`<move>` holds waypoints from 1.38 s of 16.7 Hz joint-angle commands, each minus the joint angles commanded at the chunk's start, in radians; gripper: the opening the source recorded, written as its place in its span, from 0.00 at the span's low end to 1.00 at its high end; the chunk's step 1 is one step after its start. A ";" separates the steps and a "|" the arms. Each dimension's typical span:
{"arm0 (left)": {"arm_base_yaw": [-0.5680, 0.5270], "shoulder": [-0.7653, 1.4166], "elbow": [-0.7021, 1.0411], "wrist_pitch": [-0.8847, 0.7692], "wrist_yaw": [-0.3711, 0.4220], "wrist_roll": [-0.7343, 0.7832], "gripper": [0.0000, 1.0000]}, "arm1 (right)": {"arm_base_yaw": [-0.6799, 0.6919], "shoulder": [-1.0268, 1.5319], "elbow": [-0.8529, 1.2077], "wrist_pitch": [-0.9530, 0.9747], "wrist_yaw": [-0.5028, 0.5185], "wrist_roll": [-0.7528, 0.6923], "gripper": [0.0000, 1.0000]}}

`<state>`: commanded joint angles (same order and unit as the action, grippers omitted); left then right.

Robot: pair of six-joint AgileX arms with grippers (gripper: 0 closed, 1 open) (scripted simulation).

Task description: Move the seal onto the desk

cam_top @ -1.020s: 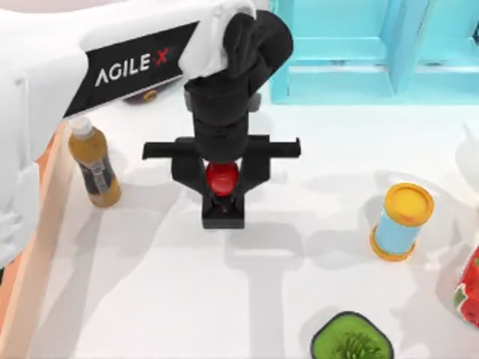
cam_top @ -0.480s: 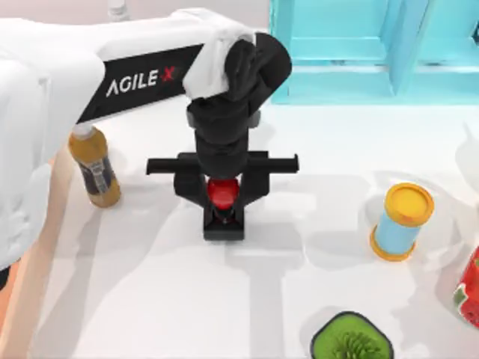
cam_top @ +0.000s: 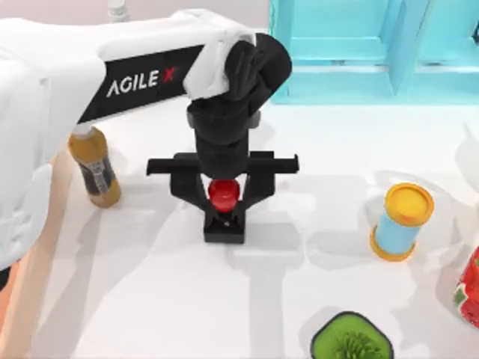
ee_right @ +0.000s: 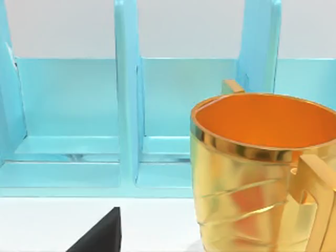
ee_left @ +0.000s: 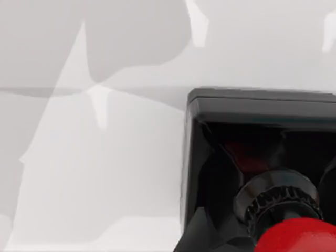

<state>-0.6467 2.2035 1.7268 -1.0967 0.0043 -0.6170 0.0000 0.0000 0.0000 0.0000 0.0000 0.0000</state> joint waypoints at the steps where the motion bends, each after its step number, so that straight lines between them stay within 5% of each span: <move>1: 0.000 0.000 0.000 0.000 0.000 0.000 0.83 | 0.000 0.000 0.000 0.000 0.000 0.000 1.00; 4: 0.000 0.000 0.000 0.000 0.000 0.000 1.00 | 0.000 0.000 0.000 0.000 0.000 0.000 1.00; 15: -0.002 0.010 0.038 -0.038 0.000 -0.002 1.00 | 0.000 0.000 0.000 0.000 0.000 0.000 1.00; 23: -0.009 0.064 0.529 -0.466 0.001 -0.006 1.00 | 0.000 0.000 0.000 0.000 0.000 0.000 1.00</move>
<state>-0.6557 2.2670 2.2559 -1.5626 0.0050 -0.6226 0.0000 0.0000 0.0000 0.0000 0.0000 0.0000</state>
